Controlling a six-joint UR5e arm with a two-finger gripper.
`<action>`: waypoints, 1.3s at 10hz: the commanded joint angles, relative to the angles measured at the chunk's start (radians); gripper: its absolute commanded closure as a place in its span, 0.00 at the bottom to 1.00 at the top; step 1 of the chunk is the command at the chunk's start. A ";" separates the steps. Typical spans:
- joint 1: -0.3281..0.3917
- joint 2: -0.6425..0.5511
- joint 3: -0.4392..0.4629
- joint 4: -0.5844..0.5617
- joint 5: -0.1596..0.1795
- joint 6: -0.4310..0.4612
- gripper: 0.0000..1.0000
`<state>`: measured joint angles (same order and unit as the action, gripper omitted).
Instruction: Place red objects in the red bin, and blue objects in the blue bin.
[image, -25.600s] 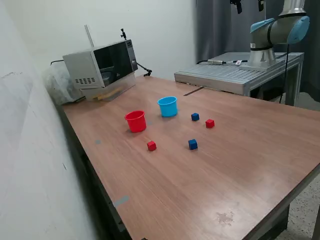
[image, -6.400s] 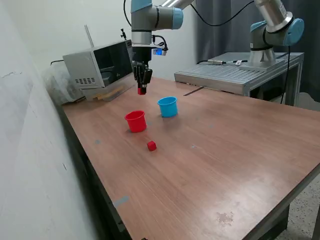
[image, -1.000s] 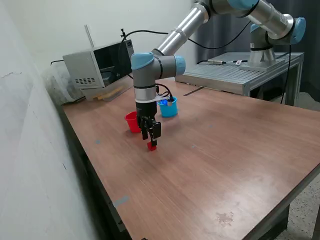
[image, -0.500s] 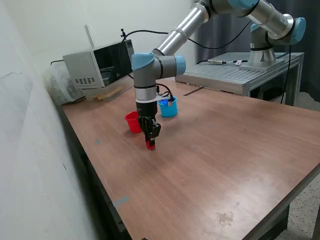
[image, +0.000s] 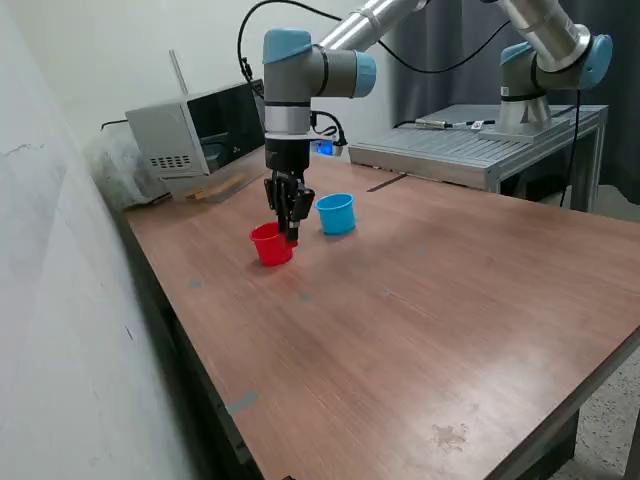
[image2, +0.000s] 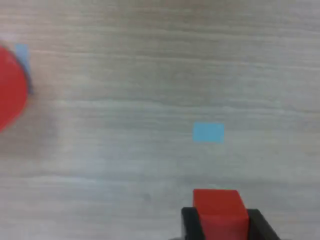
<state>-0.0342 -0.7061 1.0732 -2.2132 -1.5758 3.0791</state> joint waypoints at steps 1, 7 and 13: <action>-0.028 -0.049 0.043 0.001 -0.001 -0.007 1.00; -0.193 -0.046 0.068 0.001 -0.001 -0.007 1.00; -0.193 -0.047 0.091 0.001 -0.001 -0.007 0.00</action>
<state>-0.2268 -0.7531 1.1609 -2.2114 -1.5769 3.0725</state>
